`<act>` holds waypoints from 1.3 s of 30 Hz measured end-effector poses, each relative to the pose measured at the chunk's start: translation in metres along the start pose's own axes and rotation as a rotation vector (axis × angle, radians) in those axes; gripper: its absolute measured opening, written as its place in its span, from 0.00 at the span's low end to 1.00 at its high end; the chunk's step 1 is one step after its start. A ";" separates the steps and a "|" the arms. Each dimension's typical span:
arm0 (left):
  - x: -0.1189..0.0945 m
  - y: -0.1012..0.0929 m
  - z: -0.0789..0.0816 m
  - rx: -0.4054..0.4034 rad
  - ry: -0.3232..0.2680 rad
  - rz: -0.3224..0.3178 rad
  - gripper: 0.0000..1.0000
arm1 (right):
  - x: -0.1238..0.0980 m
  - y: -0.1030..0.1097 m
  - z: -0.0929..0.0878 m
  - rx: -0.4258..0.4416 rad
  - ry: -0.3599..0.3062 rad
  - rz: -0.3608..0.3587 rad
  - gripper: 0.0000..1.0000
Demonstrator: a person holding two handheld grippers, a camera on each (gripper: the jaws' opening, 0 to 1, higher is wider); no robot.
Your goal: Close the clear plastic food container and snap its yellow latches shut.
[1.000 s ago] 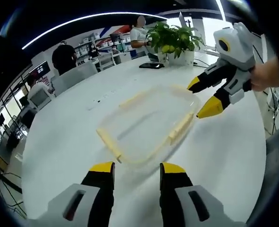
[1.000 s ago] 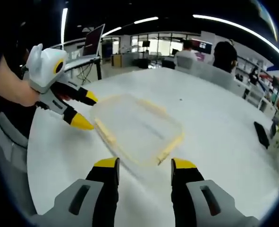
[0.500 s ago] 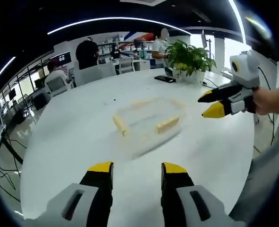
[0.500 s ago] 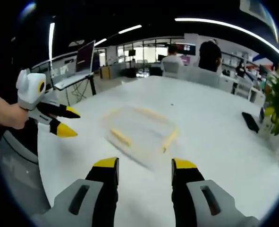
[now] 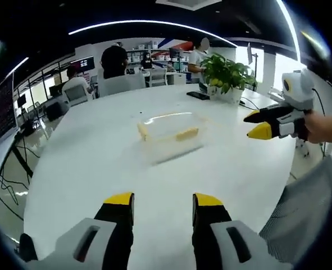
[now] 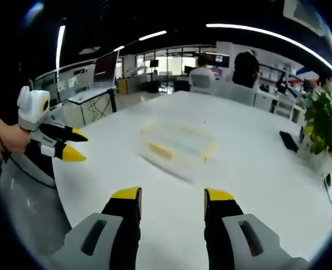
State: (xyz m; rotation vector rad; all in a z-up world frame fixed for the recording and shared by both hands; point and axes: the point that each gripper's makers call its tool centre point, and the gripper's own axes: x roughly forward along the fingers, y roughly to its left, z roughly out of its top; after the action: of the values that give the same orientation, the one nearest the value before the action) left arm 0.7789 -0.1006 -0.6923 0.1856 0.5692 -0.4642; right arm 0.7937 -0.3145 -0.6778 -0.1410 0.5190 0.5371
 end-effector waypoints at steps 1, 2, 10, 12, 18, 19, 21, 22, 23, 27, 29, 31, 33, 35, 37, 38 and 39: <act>-0.003 -0.001 0.001 -0.004 -0.008 -0.001 0.35 | -0.002 0.001 0.000 0.005 -0.002 -0.006 0.41; -0.007 -0.002 0.001 -0.009 -0.019 -0.004 0.35 | -0.006 0.002 -0.001 0.008 -0.005 -0.015 0.41; -0.030 -0.005 -0.008 -0.029 -0.051 0.010 0.34 | -0.030 0.010 -0.006 0.012 -0.029 -0.071 0.40; -0.035 -0.005 -0.008 -0.036 -0.066 0.014 0.34 | -0.035 0.012 -0.009 0.022 -0.028 -0.079 0.40; -0.049 -0.011 -0.006 -0.037 -0.111 0.034 0.34 | -0.053 0.018 -0.014 0.019 -0.039 -0.110 0.41; -0.052 -0.011 -0.004 -0.037 -0.121 0.042 0.33 | -0.055 0.019 -0.014 0.022 -0.042 -0.115 0.41; -0.059 -0.008 0.004 -0.062 -0.157 0.069 0.33 | -0.059 0.020 -0.011 0.028 -0.052 -0.120 0.41; -0.063 -0.005 0.009 -0.100 -0.179 0.088 0.34 | -0.061 0.021 -0.008 0.029 -0.067 -0.125 0.42; -0.066 -0.004 0.009 -0.126 -0.183 0.098 0.34 | -0.062 0.020 -0.006 0.028 -0.075 -0.131 0.43; -0.077 -0.003 0.009 -0.156 -0.194 0.125 0.37 | -0.067 0.018 0.000 0.026 -0.103 -0.160 0.44; -0.082 -0.003 0.013 -0.147 -0.221 0.134 0.39 | -0.070 0.018 0.000 0.012 -0.113 -0.172 0.45; -0.083 -0.002 0.013 -0.145 -0.248 0.143 0.40 | -0.071 0.019 -0.002 0.005 -0.124 -0.174 0.46; -0.082 0.001 0.011 -0.153 -0.240 0.158 0.41 | -0.070 0.020 -0.006 -0.026 -0.114 -0.180 0.45; -0.082 0.001 0.011 -0.158 -0.241 0.156 0.43 | -0.067 0.022 -0.002 -0.028 -0.126 -0.175 0.45; -0.082 0.000 0.012 -0.146 -0.243 0.154 0.43 | -0.068 0.024 0.000 -0.032 -0.133 -0.163 0.45; -0.081 -0.002 0.011 -0.138 -0.238 0.152 0.43 | -0.068 0.024 -0.001 -0.032 -0.133 -0.159 0.45; -0.080 -0.003 0.010 -0.132 -0.233 0.152 0.43 | -0.068 0.024 -0.001 -0.028 -0.132 -0.158 0.45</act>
State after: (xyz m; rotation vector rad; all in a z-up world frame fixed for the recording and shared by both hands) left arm 0.7229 -0.0761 -0.6390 0.0469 0.3524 -0.2941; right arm 0.7310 -0.3249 -0.6443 -0.1709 0.3685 0.3970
